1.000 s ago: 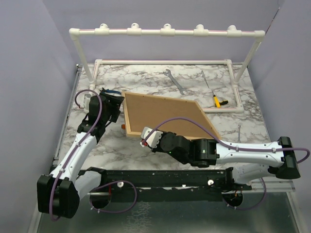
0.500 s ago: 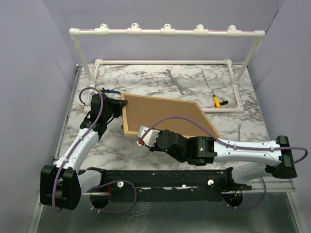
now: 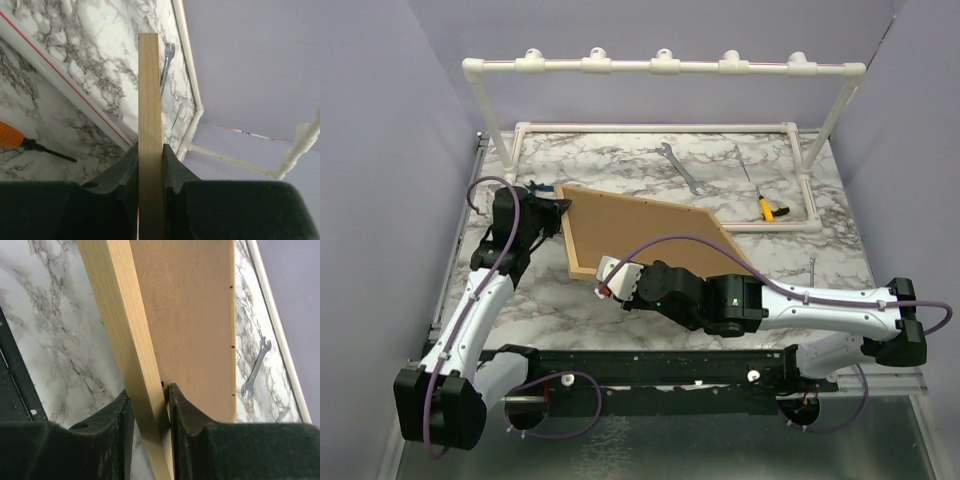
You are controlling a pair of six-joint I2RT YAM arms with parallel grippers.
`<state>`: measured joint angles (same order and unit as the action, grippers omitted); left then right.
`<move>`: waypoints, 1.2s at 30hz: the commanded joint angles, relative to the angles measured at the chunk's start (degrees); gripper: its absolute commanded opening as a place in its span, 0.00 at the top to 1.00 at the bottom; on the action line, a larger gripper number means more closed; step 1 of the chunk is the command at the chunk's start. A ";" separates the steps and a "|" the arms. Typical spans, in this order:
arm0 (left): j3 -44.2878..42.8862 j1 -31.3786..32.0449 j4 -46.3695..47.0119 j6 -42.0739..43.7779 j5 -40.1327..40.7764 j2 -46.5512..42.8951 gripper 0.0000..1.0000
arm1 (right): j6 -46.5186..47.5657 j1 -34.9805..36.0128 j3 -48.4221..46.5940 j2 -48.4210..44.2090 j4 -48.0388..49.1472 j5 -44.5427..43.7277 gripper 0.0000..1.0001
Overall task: Take the photo out of the frame
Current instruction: Turn over the photo frame at the center of the board.
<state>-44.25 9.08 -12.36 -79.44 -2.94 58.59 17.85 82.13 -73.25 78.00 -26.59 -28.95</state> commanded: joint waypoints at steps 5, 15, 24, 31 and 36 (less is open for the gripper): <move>-12.07 0.36 -4.52 1.50 6.35 -6.14 1.00 | -1.87 0.31 -4.33 -4.03 11.62 3.75 0.99; -23.18 0.41 -8.98 0.25 5.53 -10.25 1.00 | -1.86 0.32 -2.47 -7.66 17.07 7.33 0.99; -26.79 0.41 -12.69 -0.81 3.81 -12.81 1.00 | -4.75 0.31 -1.52 -11.46 17.95 11.67 0.99; -23.96 0.41 -17.92 -2.37 3.33 -17.47 1.00 | -10.33 0.32 -1.56 -13.57 15.33 16.12 0.99; -20.53 0.41 -20.03 -2.68 -2.36 -17.55 1.00 | -13.51 0.39 -2.16 -13.46 13.35 18.61 0.99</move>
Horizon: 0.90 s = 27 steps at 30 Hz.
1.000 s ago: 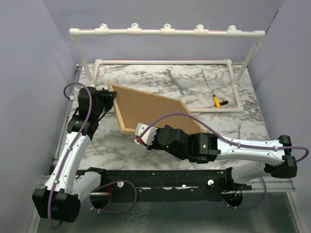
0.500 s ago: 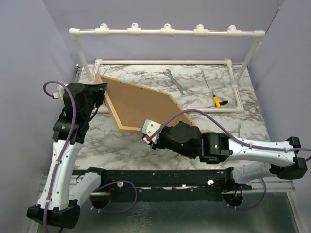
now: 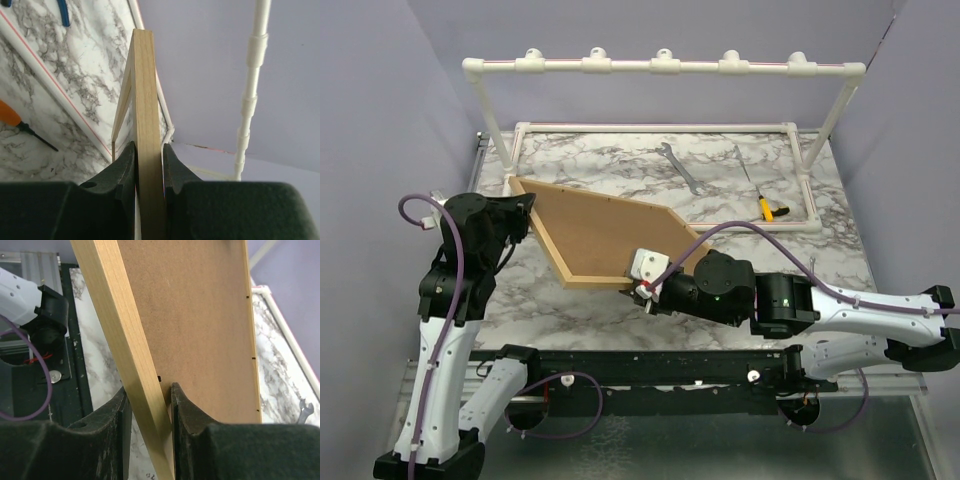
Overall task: Take the photo out of the frame
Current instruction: Turn over the photo frame at the center of the board.
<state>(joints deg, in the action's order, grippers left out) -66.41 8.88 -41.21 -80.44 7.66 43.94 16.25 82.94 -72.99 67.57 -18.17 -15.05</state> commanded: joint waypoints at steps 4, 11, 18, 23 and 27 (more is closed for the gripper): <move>0.97 0.61 3.92 -0.69 -9.59 -5.16 1.00 | -14.28 -0.42 -2.13 -3.50 4.49 6.39 0.99; -4.14 0.63 -2.98 1.34 -8.78 -6.26 1.00 | -18.54 -0.42 1.25 -4.89 6.60 9.01 0.99; -4.39 0.61 -5.55 1.35 -5.40 -8.87 1.00 | -20.04 -0.45 3.66 -6.20 8.16 8.19 0.99; -5.98 0.56 -5.99 2.45 -3.25 -7.37 1.00 | -21.40 -0.49 7.95 -9.31 10.18 -2.78 0.99; -6.89 0.61 -4.67 2.66 -2.23 -5.49 1.00 | -20.73 -0.50 12.14 -11.85 11.02 -11.81 0.69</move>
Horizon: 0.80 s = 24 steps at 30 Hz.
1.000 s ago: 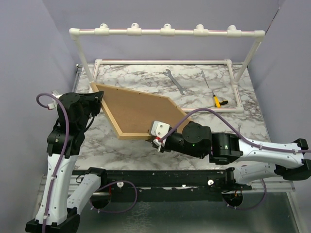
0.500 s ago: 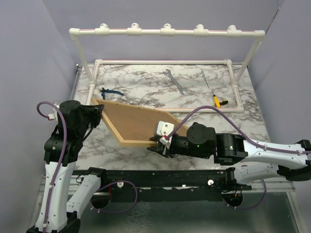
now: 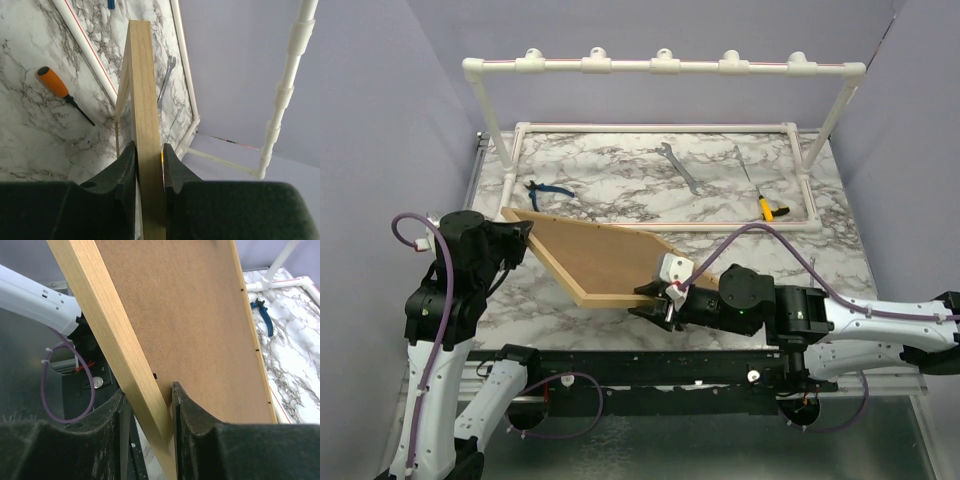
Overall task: Take the photo out of the frame
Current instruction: Turn over the photo frame at the center of the board.
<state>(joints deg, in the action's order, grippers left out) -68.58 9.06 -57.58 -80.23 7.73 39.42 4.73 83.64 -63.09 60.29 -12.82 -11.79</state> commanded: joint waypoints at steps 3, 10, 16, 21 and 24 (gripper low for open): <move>-4.74 0.44 13.87 1.93 -3.47 0.43 1.00 | -6.92 -1.19 7.02 -8.58 8.73 -14.64 0.35; -2.46 0.40 16.96 0.86 -6.24 1.77 1.00 | 1.06 -1.19 14.80 -8.95 9.20 -9.00 0.16; -2.13 0.44 17.95 -0.05 -6.47 1.99 1.00 | 2.01 -1.13 14.80 -4.57 8.24 -8.69 0.06; -1.52 0.43 18.68 -1.60 -6.49 2.24 1.00 | 2.43 -1.02 13.40 -2.23 8.29 -5.44 0.00; -0.87 0.44 19.54 -2.86 -6.36 2.33 1.00 | 2.46 -0.68 13.11 -1.07 8.74 -7.79 0.00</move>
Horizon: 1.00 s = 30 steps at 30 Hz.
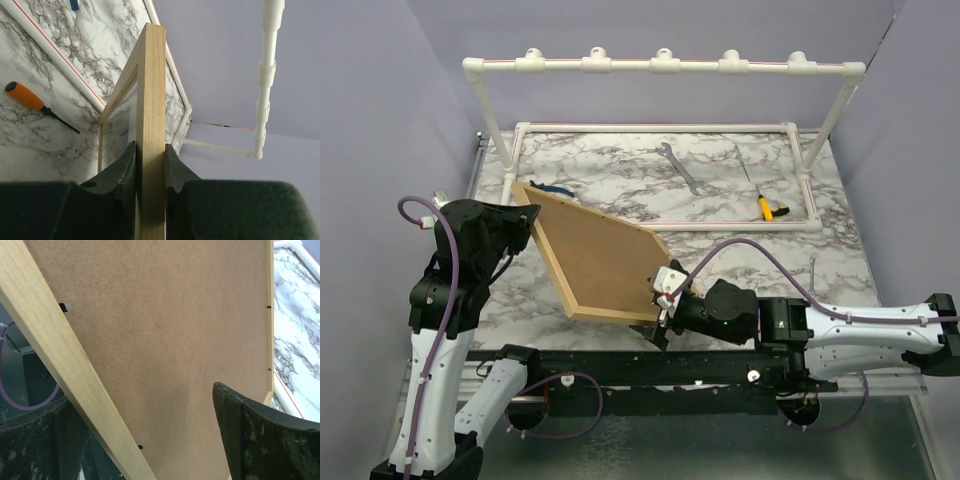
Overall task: Take the photo out of the frame
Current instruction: Turn over the photo frame at the center of the board.
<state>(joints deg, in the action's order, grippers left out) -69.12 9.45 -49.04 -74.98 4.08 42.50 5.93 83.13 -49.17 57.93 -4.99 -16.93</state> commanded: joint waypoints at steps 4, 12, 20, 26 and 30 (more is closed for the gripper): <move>-0.56 0.05 11.13 -9.21 -1.24 -0.69 1.00 | 1.27 -0.10 -0.66 0.52 0.97 -7.95 0.23; -1.04 0.04 14.40 -8.55 -2.10 1.86 0.62 | -0.16 -0.16 0.72 -4.91 1.71 -15.80 0.83; -2.60 0.04 16.04 -5.47 -3.51 5.03 0.01 | -2.27 -2.43 1.21 -6.28 1.88 -21.54 0.93; -3.33 0.05 19.38 5.43 -6.92 10.15 0.01 | -4.77 -6.92 0.78 -8.60 -0.88 -21.33 0.99; 5.73 0.04 29.96 15.62 -14.10 12.27 0.01 | -5.63 -7.96 2.40 -10.91 -2.00 -21.96 0.99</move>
<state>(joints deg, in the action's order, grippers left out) -71.16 9.50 -29.67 -72.49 -1.34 52.40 6.02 76.44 -49.12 48.12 -1.02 -35.86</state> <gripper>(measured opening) 0.987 0.232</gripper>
